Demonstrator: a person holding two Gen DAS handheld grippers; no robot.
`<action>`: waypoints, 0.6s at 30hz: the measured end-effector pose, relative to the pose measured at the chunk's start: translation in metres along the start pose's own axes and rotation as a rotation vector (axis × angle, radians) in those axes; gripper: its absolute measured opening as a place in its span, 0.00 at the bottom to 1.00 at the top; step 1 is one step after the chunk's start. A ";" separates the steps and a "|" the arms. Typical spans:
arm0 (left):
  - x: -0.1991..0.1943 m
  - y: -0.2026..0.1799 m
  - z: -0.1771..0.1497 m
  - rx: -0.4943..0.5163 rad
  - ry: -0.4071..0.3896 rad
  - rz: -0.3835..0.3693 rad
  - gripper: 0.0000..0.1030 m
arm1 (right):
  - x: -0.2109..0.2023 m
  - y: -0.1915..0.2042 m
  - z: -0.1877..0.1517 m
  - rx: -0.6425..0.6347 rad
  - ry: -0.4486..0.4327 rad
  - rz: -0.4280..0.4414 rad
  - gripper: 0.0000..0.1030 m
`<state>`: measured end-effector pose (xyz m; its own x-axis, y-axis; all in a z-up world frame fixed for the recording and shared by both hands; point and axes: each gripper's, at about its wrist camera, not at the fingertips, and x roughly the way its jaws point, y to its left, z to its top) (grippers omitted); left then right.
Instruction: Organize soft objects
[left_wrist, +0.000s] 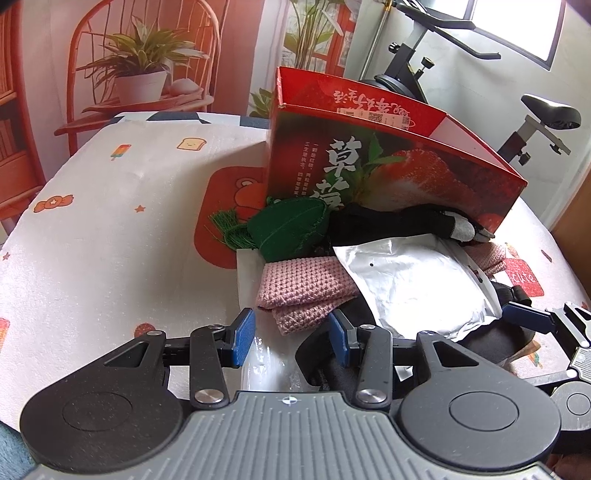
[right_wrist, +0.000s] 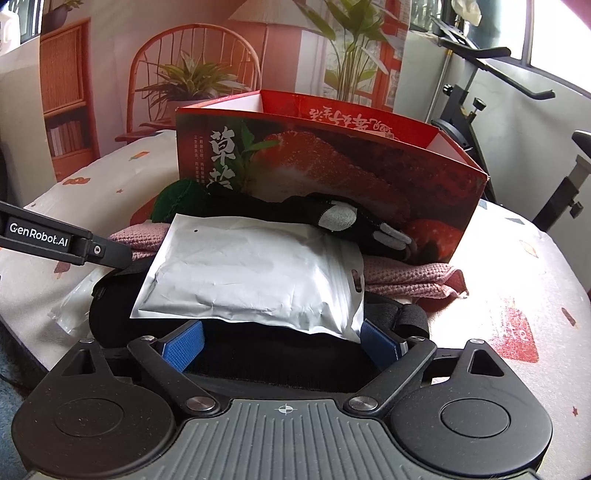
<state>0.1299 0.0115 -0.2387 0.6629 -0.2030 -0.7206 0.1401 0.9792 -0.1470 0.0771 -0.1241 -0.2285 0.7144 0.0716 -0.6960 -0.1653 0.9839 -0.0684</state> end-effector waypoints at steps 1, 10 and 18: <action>0.000 0.000 0.000 -0.002 -0.003 -0.001 0.45 | 0.000 0.000 0.001 0.000 -0.003 -0.002 0.86; -0.003 0.004 0.002 -0.025 -0.034 0.003 0.45 | -0.005 -0.013 0.019 0.042 -0.083 0.002 0.69; -0.005 0.011 0.006 -0.066 -0.055 0.024 0.45 | -0.009 -0.021 0.025 0.050 -0.093 0.016 0.66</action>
<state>0.1323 0.0232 -0.2329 0.7052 -0.1776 -0.6865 0.0762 0.9815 -0.1756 0.0912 -0.1412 -0.2034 0.7723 0.1002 -0.6274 -0.1449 0.9892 -0.0204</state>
